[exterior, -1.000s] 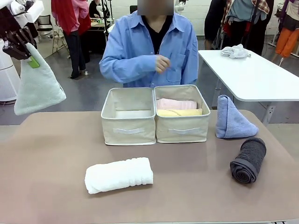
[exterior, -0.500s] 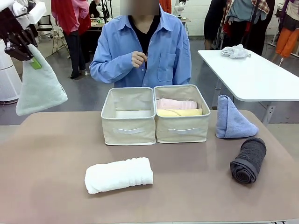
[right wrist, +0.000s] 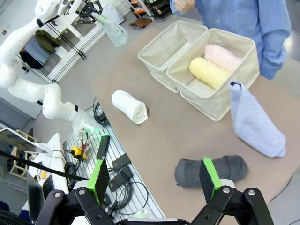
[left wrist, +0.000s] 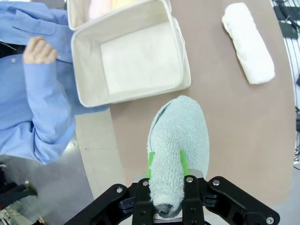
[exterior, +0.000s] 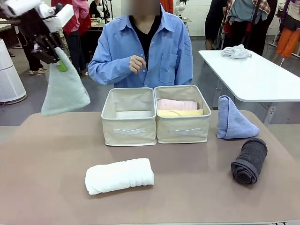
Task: Sort the towels based on their folding style.
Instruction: Pick up one triangle-folded towel and place it in the left Fabric basket.
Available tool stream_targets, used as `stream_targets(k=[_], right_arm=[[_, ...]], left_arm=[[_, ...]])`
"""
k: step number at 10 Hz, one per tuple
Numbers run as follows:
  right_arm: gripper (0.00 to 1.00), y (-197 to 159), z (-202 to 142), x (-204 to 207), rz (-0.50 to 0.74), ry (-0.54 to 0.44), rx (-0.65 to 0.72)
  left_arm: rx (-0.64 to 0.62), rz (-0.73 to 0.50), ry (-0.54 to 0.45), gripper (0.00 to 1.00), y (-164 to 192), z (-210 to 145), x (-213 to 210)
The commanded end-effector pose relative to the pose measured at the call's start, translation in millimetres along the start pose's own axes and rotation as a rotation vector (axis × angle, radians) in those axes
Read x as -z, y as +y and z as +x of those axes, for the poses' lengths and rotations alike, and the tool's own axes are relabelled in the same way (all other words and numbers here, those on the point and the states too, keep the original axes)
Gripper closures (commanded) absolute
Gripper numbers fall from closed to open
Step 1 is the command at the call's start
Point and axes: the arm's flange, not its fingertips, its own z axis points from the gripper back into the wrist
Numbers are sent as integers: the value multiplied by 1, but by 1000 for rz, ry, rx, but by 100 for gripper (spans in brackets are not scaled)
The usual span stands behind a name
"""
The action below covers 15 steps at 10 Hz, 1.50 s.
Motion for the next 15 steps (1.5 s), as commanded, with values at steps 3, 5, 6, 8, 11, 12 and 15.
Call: stream_targets(k=[3, 5, 6, 8, 11, 12, 15], right_arm=[[0, 0, -1, 1, 14, -12, -9], [0, 0, -1, 1, 14, -12, -9], [0, 0, -1, 1, 14, -12, -9], [0, 0, -1, 1, 14, -12, -9], [0, 0, -1, 1, 14, -12, -9], [0, 0, -1, 1, 14, -12, -9], [0, 0, -1, 1, 14, -12, -9]], left_arm=[[161, -113, 149, 81, -16, 6, -11], [92, -54, 149, 81, -100, -87, -57], [19, -44, 129, 81, -122, -110, -61], [-23, -25, 112, 81, -135, -120, -61], [-79, -3, 129, 81, -134, -137, -59], [-92, -1, 121, 81, -135, -141, -58], [-86, -6, 121, 81, -130, -140, -57]])
